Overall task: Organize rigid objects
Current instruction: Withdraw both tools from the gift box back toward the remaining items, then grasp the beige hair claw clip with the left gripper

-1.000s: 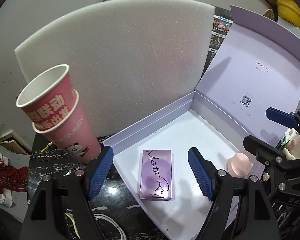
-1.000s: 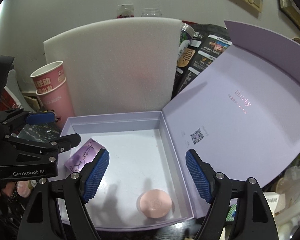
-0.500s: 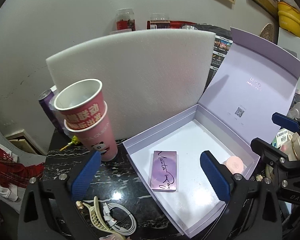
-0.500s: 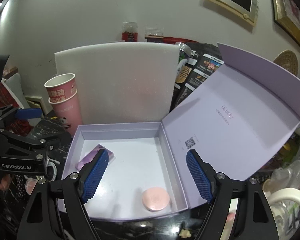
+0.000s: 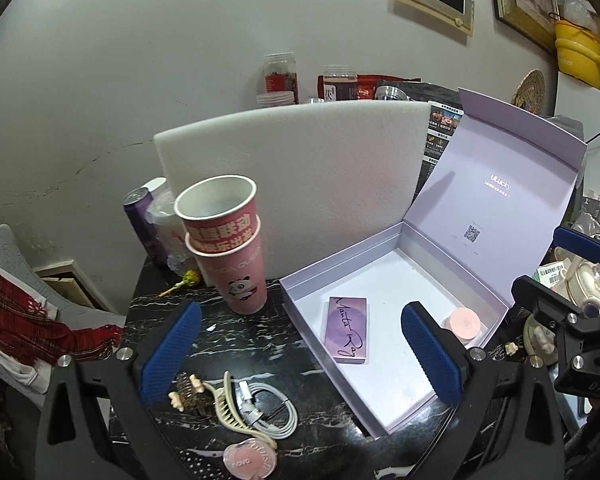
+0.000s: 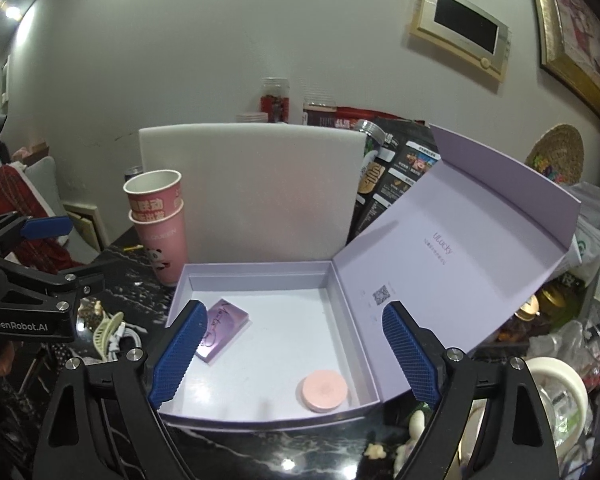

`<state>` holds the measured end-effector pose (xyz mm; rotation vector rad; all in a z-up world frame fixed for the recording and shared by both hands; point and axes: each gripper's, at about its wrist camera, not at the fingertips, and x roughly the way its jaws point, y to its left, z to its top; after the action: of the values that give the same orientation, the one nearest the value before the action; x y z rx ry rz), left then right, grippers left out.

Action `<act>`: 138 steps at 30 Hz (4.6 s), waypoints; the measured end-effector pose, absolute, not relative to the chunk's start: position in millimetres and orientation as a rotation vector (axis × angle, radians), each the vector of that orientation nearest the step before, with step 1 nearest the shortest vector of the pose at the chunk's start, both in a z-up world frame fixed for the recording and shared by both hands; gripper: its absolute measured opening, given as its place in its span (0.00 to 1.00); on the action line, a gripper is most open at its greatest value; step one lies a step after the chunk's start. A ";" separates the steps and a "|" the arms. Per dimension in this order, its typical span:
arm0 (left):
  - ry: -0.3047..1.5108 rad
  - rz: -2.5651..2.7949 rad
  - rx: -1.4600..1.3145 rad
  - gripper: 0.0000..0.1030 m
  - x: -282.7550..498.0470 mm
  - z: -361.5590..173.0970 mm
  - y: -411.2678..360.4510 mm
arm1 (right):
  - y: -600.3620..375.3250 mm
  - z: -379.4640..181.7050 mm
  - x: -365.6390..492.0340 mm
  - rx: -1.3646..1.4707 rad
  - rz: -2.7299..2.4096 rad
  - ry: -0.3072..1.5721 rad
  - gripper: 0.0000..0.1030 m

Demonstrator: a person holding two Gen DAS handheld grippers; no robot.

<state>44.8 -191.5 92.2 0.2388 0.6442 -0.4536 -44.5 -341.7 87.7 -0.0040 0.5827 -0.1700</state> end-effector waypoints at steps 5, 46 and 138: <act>0.607 -0.413 0.246 0.99 26.7 103.7 -171.2 | -328.9 96.6 -56.1 -0.011 -0.151 0.552 0.91; 0.623 -0.184 0.164 0.99 -52.9 80.8 -8.4 | -184.5 80.3 -77.8 -0.068 0.169 0.483 0.99; 0.956 -0.513 0.075 0.31 117.4 -39.6 -25.6 | -154.0 -48.8 33.6 0.009 0.270 0.862 0.82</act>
<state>117.4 -25.6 -39.6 0.0750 0.9564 -0.5131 33.6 -154.0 -48.8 0.0090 0.8616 0.2701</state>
